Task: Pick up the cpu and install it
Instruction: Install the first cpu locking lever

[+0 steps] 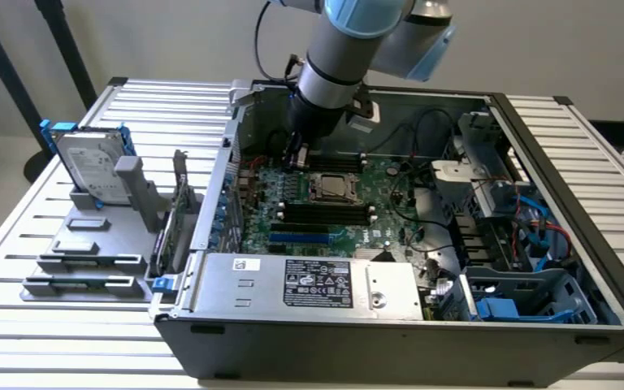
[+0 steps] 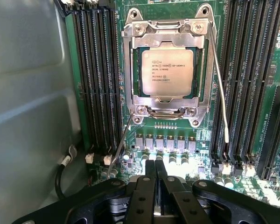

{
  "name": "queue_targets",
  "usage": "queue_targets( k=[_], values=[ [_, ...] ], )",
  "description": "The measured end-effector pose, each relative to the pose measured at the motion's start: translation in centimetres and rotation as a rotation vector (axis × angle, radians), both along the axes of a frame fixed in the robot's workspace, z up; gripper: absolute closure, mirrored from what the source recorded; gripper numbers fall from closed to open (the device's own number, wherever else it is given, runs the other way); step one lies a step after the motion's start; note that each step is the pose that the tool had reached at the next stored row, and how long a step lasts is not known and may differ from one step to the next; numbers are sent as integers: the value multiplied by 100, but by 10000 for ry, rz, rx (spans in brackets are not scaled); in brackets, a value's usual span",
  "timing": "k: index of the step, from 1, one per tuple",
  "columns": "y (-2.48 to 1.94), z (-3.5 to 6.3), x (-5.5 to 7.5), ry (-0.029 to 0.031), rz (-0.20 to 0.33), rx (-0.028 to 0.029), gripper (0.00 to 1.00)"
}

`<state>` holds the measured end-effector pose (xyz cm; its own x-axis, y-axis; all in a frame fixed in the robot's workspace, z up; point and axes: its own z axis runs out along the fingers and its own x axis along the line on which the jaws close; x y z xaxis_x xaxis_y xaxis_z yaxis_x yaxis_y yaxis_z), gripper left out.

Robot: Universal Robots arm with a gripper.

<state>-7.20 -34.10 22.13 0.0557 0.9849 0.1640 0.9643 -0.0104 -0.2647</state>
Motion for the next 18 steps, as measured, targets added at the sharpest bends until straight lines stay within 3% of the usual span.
queue_targets(
  k=[4, 9, 18],
  values=[
    [16, -1, -147, -6, -12, 2, 86],
    [17, 47, -215, -9, -180, 3, 86],
    [17, 123, -216, -9, -1427, 3, 86]
  ],
)
